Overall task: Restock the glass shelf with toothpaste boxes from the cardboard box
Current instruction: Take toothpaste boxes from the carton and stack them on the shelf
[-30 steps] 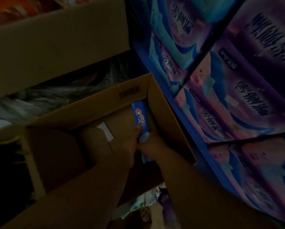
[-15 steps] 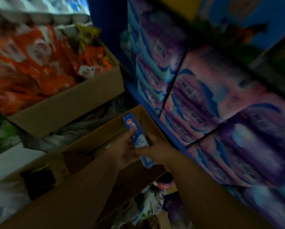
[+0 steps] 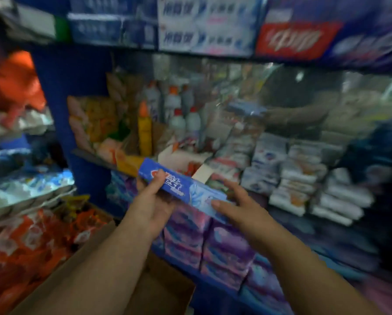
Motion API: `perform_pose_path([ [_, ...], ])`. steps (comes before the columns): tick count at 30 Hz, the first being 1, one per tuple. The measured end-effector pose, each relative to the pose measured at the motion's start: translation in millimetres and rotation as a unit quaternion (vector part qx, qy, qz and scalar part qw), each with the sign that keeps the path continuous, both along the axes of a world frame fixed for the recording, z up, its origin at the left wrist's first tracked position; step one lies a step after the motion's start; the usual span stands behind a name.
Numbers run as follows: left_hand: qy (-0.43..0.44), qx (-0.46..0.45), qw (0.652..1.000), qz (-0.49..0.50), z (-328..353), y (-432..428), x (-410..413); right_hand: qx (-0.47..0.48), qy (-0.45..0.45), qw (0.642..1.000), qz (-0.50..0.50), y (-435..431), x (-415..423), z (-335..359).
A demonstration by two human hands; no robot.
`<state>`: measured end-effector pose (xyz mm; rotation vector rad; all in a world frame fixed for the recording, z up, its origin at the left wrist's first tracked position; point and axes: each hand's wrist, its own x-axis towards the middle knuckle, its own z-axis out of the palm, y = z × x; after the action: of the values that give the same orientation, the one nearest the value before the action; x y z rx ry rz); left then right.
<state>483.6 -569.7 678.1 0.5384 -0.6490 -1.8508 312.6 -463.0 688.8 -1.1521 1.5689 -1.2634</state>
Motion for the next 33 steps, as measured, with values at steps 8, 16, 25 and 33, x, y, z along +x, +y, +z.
perform_pose_path([
  [8,0.009,-0.189,0.982,0.008,132.9,94.3,-84.3,-0.245,-0.083,0.949,-0.178,95.6,-55.3,109.2],
  [16,-0.011,-0.307,0.952,-0.003,189.7,209.4,-166.4,-0.299,-0.017,0.928,-0.222,226.8,-138.6,173.9],
  [25,-0.114,-0.411,0.903,-0.053,240.5,252.5,-239.8,-0.317,0.084,0.903,-0.276,293.3,-228.1,238.6],
  [33,-0.202,-0.448,0.87,-0.034,295.3,194.7,-310.9,-0.299,0.136,0.887,-0.326,248.1,-287.0,282.5],
])
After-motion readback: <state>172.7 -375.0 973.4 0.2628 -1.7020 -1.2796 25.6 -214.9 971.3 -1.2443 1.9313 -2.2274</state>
